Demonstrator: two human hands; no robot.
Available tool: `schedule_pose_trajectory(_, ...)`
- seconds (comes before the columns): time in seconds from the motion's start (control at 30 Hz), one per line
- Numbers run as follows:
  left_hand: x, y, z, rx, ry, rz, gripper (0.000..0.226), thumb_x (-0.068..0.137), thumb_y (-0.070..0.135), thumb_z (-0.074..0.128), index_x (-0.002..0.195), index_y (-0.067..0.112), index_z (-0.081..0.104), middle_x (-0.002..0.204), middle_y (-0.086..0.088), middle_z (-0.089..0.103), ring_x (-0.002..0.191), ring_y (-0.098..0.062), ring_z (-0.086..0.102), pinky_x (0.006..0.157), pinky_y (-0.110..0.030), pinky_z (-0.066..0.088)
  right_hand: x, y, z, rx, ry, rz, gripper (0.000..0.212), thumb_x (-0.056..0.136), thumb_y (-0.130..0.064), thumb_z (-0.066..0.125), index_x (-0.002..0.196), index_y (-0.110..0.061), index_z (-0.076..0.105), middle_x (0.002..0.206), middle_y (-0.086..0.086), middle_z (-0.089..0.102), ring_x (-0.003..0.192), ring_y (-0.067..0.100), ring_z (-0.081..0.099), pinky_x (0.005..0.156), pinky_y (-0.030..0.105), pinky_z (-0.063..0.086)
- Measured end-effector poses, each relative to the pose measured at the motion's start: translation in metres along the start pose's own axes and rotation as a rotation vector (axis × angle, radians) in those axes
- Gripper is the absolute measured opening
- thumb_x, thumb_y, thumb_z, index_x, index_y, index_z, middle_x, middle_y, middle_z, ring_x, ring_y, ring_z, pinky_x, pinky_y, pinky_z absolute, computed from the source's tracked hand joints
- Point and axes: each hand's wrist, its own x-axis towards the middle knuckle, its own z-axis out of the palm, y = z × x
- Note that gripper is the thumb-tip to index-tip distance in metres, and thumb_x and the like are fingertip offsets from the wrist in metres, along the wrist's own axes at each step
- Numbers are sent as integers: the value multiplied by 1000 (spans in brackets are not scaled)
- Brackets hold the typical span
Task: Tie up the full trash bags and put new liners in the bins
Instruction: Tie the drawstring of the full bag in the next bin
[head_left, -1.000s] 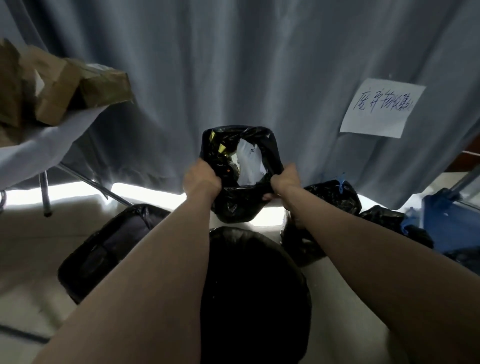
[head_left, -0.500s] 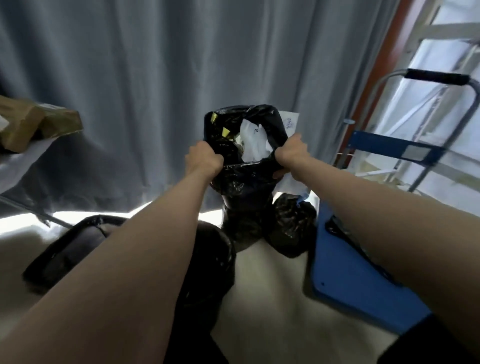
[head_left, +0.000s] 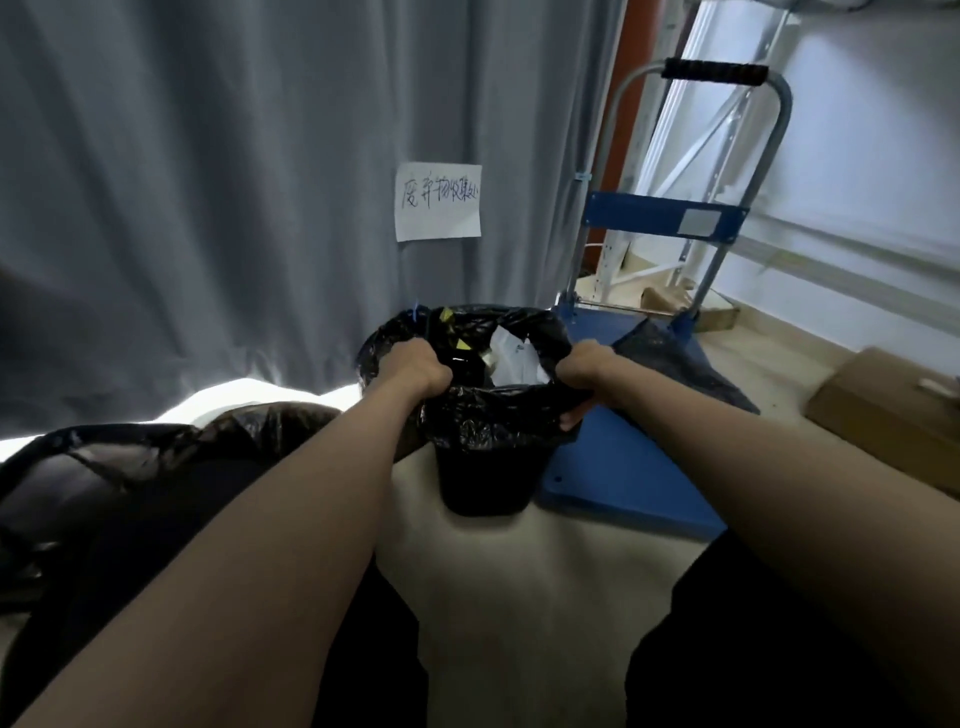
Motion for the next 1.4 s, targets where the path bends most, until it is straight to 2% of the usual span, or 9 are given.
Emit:
schedule_pose_trajectory(0.07, 2, -9, 18, 28, -32, -7, 22, 85, 16, 57, 67, 11, 47, 85, -9, 55, 78, -27, 53, 68, -30, 42, 19, 18, 21, 138, -21, 38, 29, 92, -5, 57, 119, 6, 56, 114, 24, 62, 100, 36, 67, 73, 38, 59)
schedule_pose_trajectory(0.17, 2, -21, 44, 124, -115, 6, 12, 86, 16, 58, 84, 4, 57, 106, -17, 63, 92, -32, 60, 74, -32, 46, 31, 39, 51, 182, -11, 176, 15, 94, 0, 49, 107, 8, 48, 87, 29, 55, 71, 46, 69, 62, 54, 59)
schedule_pose_trajectory(0.23, 4, -27, 62, 198, -155, 4, 29, 87, 18, 58, 111, 0, 59, 118, -18, 60, 105, -35, 60, 81, -35, 47, 37, 49, 66, 144, -23, 211, 13, 92, -2, 52, 103, 5, 50, 91, 28, 55, 63, 45, 69, 58, 53, 59)
schedule_pose_trajectory(0.33, 3, -35, 80, 300, -200, 26, 35, 87, 19, 58, 117, 2, 58, 121, -15, 59, 109, -34, 60, 89, -39, 50, 44, 64, 80, 99, -38, 221, 19, 91, -4, 54, 107, 5, 53, 104, 28, 58, 58, 42, 68, 46, 49, 57)
schedule_pose_trajectory(0.6, 8, -52, 107, 382, -249, 41, 43, 91, 17, 55, 129, -2, 48, 130, -16, 50, 119, -34, 53, 98, -42, 47, 53, 91, 117, -68, 18, 111, 48, 91, -18, 56, 130, 1, 35, 133, 20, 44, 120, 39, 49, 74, 37, 43)
schedule_pose_trajectory(0.8, 21, -65, 103, 520, -304, 33, 38, 91, 22, 54, 125, 6, 55, 127, -15, 56, 116, -32, 56, 96, -41, 49, 54, 99, 115, -226, 94, -37, 45, 89, -32, 52, 124, -9, 37, 123, 16, 52, 109, 36, 55, 82, 41, 43)
schedule_pose_trajectory(0.97, 36, -62, 95, 462, -112, 36, 41, 90, 32, 54, 121, 6, 58, 123, -17, 57, 113, -36, 56, 89, -40, 48, 59, 94, 114, -150, 209, -201, 29, 95, -27, 44, 118, -10, 40, 123, 13, 45, 108, 35, 52, 82, 45, 44)
schedule_pose_trajectory(1.17, 58, -51, 109, 327, -78, 131, 41, 92, 21, 49, 129, 4, 45, 131, -17, 48, 119, -38, 50, 95, -43, 42, 84, 96, 108, 2, 262, -188, 28, 94, -9, 42, 122, -10, 39, 122, 14, 46, 97, 33, 51, 74, 40, 39)
schedule_pose_trajectory(1.4, 74, -49, 127, 232, -55, 197, 50, 93, 11, 47, 141, 1, 39, 135, -16, 41, 122, -36, 48, 102, -41, 39, 112, 99, 113, 158, 187, -93, 15, 93, -14, 46, 107, -10, 43, 113, 13, 51, 96, 29, 52, 78, 41, 44)
